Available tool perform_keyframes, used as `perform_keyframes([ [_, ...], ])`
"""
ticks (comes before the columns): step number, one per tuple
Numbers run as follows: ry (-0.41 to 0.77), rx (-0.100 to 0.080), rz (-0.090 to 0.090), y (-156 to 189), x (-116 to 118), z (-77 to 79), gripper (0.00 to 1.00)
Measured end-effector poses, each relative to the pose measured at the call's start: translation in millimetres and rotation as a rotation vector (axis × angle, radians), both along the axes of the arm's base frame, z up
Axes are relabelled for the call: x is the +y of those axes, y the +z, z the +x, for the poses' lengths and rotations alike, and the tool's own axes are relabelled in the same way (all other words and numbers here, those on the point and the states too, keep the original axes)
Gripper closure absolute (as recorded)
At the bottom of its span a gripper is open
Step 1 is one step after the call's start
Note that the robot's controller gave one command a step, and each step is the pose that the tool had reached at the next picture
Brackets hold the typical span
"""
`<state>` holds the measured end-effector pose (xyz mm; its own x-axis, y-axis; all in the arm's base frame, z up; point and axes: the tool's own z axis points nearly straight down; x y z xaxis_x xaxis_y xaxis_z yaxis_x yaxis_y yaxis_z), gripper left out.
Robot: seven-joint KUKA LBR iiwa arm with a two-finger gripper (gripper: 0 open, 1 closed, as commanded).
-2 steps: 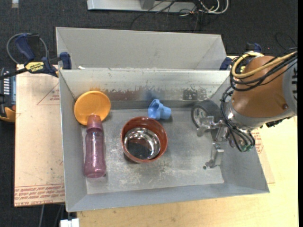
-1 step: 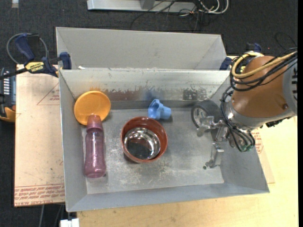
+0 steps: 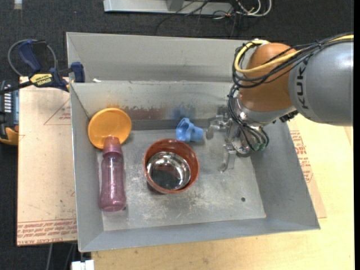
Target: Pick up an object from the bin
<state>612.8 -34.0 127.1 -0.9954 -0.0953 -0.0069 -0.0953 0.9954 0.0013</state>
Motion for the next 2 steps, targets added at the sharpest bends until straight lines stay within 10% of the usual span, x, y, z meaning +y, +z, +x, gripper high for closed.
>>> perform_keyframes([
  [1, 0.000, 0.007, -0.001, 9.8, -0.9, 10.2, 0.00],
  [2, 0.067, 0.006, 0.000, 30.8, -21.3, -0.8, 1.00],
])
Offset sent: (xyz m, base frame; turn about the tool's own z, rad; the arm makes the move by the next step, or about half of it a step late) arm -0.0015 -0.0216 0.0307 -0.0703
